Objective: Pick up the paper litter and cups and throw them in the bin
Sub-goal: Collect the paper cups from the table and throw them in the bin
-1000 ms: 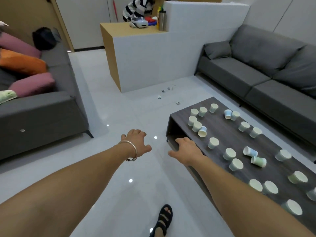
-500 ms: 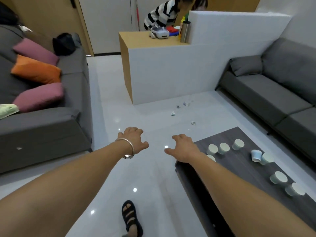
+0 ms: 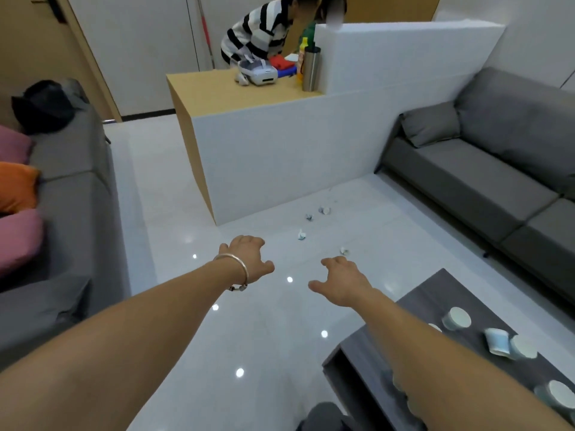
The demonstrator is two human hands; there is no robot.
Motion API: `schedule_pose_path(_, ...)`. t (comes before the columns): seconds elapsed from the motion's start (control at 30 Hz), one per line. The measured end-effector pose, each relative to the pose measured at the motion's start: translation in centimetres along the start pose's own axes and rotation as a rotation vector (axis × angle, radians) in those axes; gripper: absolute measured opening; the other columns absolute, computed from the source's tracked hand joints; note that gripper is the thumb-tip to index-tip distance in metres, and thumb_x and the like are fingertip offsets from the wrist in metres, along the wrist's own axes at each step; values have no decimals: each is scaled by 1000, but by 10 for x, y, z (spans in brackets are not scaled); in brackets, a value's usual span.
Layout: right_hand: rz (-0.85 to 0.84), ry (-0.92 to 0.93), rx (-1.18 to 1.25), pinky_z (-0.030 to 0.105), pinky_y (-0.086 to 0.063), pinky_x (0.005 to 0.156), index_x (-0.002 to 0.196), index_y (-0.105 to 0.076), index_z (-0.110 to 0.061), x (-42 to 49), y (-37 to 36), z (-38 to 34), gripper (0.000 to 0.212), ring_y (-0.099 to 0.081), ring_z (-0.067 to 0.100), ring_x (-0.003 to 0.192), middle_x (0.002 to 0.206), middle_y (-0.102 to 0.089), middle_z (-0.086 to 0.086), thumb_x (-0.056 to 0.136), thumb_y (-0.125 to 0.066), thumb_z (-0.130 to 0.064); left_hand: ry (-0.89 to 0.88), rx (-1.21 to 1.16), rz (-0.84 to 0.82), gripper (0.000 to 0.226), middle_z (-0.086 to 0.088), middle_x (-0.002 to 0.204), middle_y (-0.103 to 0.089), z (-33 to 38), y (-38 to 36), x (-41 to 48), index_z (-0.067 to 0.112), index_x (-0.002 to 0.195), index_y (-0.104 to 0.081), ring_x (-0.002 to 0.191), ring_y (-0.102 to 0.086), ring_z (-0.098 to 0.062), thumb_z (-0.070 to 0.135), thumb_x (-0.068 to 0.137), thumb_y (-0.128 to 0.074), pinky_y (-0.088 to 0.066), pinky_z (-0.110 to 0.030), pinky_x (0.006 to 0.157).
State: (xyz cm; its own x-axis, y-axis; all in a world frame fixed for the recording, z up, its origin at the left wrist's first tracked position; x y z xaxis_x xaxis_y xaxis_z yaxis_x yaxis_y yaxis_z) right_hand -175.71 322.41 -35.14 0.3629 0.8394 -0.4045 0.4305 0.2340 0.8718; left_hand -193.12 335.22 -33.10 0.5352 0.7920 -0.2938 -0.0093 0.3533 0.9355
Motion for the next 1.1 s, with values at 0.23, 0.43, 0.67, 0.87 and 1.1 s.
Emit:
schedule_pose_path(0.23, -33, -37, 20, 42, -35, 108, 151, -27, -19, 152, 40, 23, 76, -28, 27, 139, 152, -29, 5, 89, -54, -54, -5, 22, -28, 68, 2, 149, -34, 8, 24, 157, 23, 144, -33, 138, -27, -20, 52, 84, -49, -24, -43, 109)
schedule_pose_path(0.43, -41, -38, 12, 41, -36, 104, 147, -32, -18, 259, 99, 34, 72, -31, 27, 135, 148, -33, 6, 89, -55, -53, 9, 51, -77, 66, 0, 146, -38, 23, 61, 274, 22, 143, -34, 134, -33, -22, 51, 85, -49, -30, -43, 106)
schedule_pose_path(0.67, -53, -104, 13, 42, -35, 108, 151, -26, -18, 369, 152, 62, 76, -27, 27, 139, 153, -27, 6, 90, -54, -54, -74, 47, -121, 66, -2, 146, -37, 55, 85, 410, 22, 143, -33, 133, -34, -24, 50, 86, -49, -32, -43, 107)
schedule_pose_path(0.87, -36, -256, 87, 40, -38, 105, 151, -26, -18, 459, 186, 107, 77, -30, 27, 137, 152, -29, 5, 89, -56, -52, -188, 42, -181, 66, -4, 146, -38, 94, 92, 546, 22, 143, -33, 132, -36, -26, 50, 85, -51, -36, -43, 103)
schedule_pose_path(1.1, -36, -405, 244, 41, -38, 101, 151, -26, -18, 537, 189, 181, 77, -31, 27, 136, 152, -28, 5, 88, -57, -51, -245, 70, -308, 63, -6, 141, -42, 141, 55, 655, 20, 140, -38, 128, -39, -27, 47, 85, -53, -38, -41, 99)
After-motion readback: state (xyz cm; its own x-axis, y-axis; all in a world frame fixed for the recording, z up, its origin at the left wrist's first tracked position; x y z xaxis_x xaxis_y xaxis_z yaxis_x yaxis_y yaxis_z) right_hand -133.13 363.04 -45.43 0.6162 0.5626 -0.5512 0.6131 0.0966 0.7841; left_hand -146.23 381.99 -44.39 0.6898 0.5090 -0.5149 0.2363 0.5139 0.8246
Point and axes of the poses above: each hand's wrist, its own x-axis towards the middle knuckle, its own y-axis out of the back of the hand, z = x × y, the point moved 8 cm from there along x, towards the middle knuckle
